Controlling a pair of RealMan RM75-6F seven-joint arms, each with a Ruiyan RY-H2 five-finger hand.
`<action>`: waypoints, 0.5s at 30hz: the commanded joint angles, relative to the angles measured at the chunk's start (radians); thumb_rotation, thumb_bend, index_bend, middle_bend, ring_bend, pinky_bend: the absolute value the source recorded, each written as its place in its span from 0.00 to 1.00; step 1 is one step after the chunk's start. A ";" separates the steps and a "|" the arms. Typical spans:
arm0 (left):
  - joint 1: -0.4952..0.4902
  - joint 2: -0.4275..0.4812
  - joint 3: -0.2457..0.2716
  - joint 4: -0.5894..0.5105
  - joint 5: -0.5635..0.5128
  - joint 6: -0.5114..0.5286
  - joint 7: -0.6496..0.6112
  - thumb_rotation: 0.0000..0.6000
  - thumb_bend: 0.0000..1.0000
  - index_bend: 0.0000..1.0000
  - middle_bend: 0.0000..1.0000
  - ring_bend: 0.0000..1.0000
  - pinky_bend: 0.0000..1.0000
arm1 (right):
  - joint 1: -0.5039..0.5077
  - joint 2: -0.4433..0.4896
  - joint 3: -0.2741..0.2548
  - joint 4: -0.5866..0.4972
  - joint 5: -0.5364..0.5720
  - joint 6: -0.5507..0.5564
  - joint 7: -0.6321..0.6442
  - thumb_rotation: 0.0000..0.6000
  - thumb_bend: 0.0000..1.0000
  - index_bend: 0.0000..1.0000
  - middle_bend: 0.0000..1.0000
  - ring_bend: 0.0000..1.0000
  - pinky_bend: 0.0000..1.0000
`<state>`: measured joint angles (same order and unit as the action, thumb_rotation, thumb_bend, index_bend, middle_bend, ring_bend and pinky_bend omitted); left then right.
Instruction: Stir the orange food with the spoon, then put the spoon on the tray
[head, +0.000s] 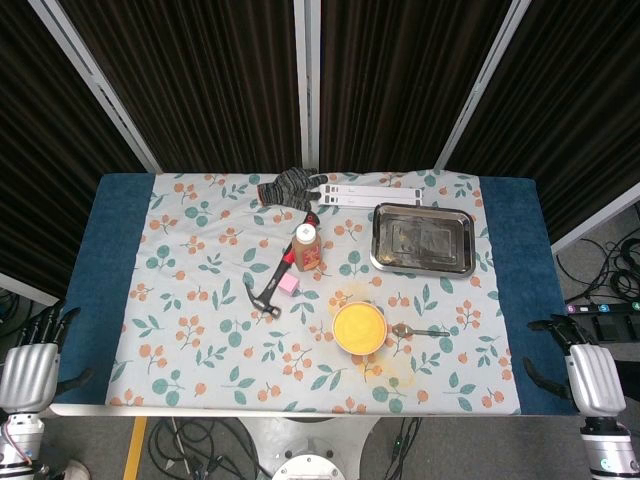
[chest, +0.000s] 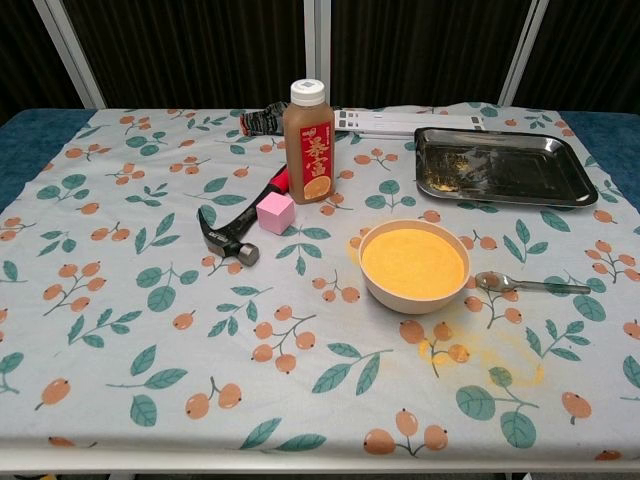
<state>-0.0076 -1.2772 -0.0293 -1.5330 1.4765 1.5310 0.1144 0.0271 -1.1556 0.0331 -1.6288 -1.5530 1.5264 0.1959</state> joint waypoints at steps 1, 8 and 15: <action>0.000 -0.002 0.000 0.002 -0.001 0.000 -0.002 1.00 0.06 0.19 0.14 0.11 0.15 | 0.001 -0.001 -0.002 -0.001 0.002 -0.005 -0.004 1.00 0.24 0.34 0.36 0.20 0.28; 0.006 -0.004 0.003 -0.001 -0.006 0.002 -0.018 1.00 0.06 0.19 0.14 0.11 0.15 | 0.020 0.001 -0.002 -0.013 -0.011 -0.028 -0.031 1.00 0.24 0.34 0.36 0.20 0.28; 0.011 -0.008 0.002 0.002 -0.008 0.007 -0.037 1.00 0.06 0.19 0.14 0.11 0.15 | 0.089 -0.024 0.016 -0.059 0.005 -0.127 -0.170 1.00 0.08 0.36 0.37 0.20 0.28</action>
<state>0.0024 -1.2848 -0.0276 -1.5314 1.4683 1.5370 0.0785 0.0862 -1.1647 0.0392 -1.6665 -1.5621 1.4401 0.0813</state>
